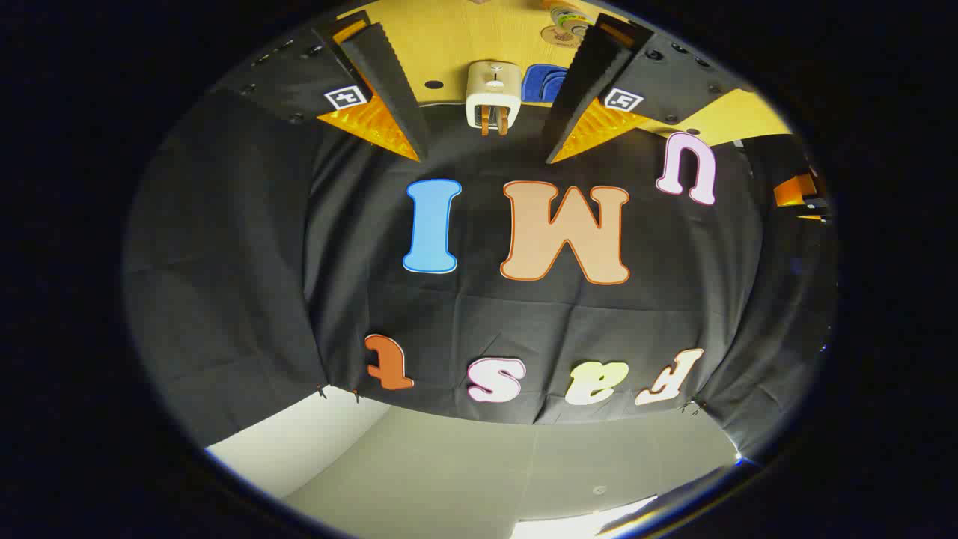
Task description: Open the teacup lid with one hand, grasp the water bottle and pour water into the teacup with the other hand; after pouring, place the water bottle on the coaster and then close the teacup lid.
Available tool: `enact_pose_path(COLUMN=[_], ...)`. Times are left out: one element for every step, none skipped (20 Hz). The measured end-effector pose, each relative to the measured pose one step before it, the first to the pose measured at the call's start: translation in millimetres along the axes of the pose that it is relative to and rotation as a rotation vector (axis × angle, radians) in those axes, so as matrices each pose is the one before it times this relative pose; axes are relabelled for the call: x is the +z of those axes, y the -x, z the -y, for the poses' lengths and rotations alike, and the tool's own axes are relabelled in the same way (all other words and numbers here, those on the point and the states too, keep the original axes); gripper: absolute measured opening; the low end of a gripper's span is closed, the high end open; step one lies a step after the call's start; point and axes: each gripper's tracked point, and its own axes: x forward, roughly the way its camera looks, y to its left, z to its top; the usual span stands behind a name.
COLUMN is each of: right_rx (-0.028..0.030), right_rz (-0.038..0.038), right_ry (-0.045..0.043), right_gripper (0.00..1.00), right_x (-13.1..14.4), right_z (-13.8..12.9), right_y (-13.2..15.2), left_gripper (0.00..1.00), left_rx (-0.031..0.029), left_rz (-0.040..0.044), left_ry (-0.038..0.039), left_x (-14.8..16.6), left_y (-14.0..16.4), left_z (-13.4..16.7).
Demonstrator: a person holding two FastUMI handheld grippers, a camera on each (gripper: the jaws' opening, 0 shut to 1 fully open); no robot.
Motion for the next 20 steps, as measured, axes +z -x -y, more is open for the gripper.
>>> enact_pose_path(right_rx=[-0.00364, -0.00228, -0.00235, -0.00494, 0.00048, -0.00009, -0.00174, 0.00157, 0.00215, -0.00033, 0.00049, 0.00077, -0.00072, 0.00071, 0.00176, 0.00113, 0.00087, 0.00249, 0.00327, 0.00944], right_rz=[0.00150, 0.00288, 0.00062, -0.00091, -0.00122, -0.00248, -0.00313, -0.00236, -0.00070, 0.00286, 0.00276, 0.00247, 0.00094, -0.00125, -0.00293, -0.00530, -0.00288, -0.00031, -0.00343, -0.00727], right_ry=[0.00534, 0.00290, -0.00073, -0.00530, -0.01016, -0.00930, -0.00477, -0.00156, 0.00038, 0.00280, 0.00059, 0.00025, 0.00152, 0.00187, 0.00103, -0.00077, -0.00322, -0.00621, -0.00582, -0.00494], right_gripper=[0.92, 0.92, 0.92, 0.92, 0.92, 0.94, 0.95, 0.96, 0.98, 0.92, 0.92, 0.93, 0.92, 0.93, 0.92, 1.00, 1.00, 1.00, 0.92, 0.92], right_x=[0.65, 0.17, 0.17, 0.15, 0.04, -1.23, -0.77, -0.41, 0.37, 0.52, 0.99, 0.67, 0.48, -0.80, -1.49, -1.46, -0.92, -0.06, -2.98, -3.26], right_z=[3.20, 2.07, 2.20, 3.22, 0.52, 0.52, 0.91, 1.00, 0.65, 0.44, 1.63, 0.39, 0.65, -0.14, -0.67, -0.97, -0.18, -1.41, -0.83, -3.11], right_y=[-0.57, -0.26, -0.88, 0.17, -0.93, -1.22, -1.35, -0.77, -0.53, -0.53, -0.31, -0.02, -0.59, -1.09, -0.10, -0.83, 0.41, 0.24, 1.25, 0.20], left_gripper=[0.92, 0.92, 0.92, 0.92, 0.94, 0.94, 0.92, 0.92, 0.92, 0.92, 0.92, 0.92, 0.94, 0.94, 0.92, 0.94, 0.94, 0.94, 0.94, 0.94], left_rx=[-0.00054, 0.00054, 0.00221, 0.00034, 0.00172, 0.00032, 0.00198, 0.00087, 0.00022, -0.00136, -0.00097, 0.00009, -0.00048, 0.00031, 0.00141, 0.00112, 0.00094, 0.00184, 0.00282, 0.00323], left_rz=[0.00256, 0.00333, 0.00281, 0.00107, -0.00038, 0.00510, 0.00537, 0.00794, 0.00726, 0.00802, 0.00522, 0.00559, 0.00379, 0.00366, 0.00366, 0.00358, -0.00188, -0.00371, -0.00150, 0.00219], left_ry=[-0.00033, 0.00215, 0.00278, 0.00214, -0.00138, -0.00175, -0.00350, -0.00460, -0.00578, -0.00758, -0.00543, -0.00402, -0.00200, -0.00064, 0.00092, 0.00302, 0.00239, 0.00100, 0.00013, 0.00130], left_x=[1.42, 1.23, 0.73, 0.07, 0.74, 1.00, 2.62, 2.64, 2.70, 3.47, 1.29, 1.92, 1.59, 0.48, 0.89, 0.35, -1.04, -1.82, -0.12, 0.98], left_y=[0.87, 0.18, -0.05, 0.21, 0.43, 0.66, 0.20, 0.03, -0.21, -0.01, 1.24, -0.80, 1.17, 0.14, 0.83, 0.44, 0.44, 0.17, 0.04, 0.13], left_z=[1.56, 1.15, 0.55, 0.86, 0.85, 1.15, 0.70, -0.17, 1.51, 1.95, 0.91, 1.04, -0.43, 0.96, -0.37, -0.62, -0.15, -0.57, -1.09, -1.32])
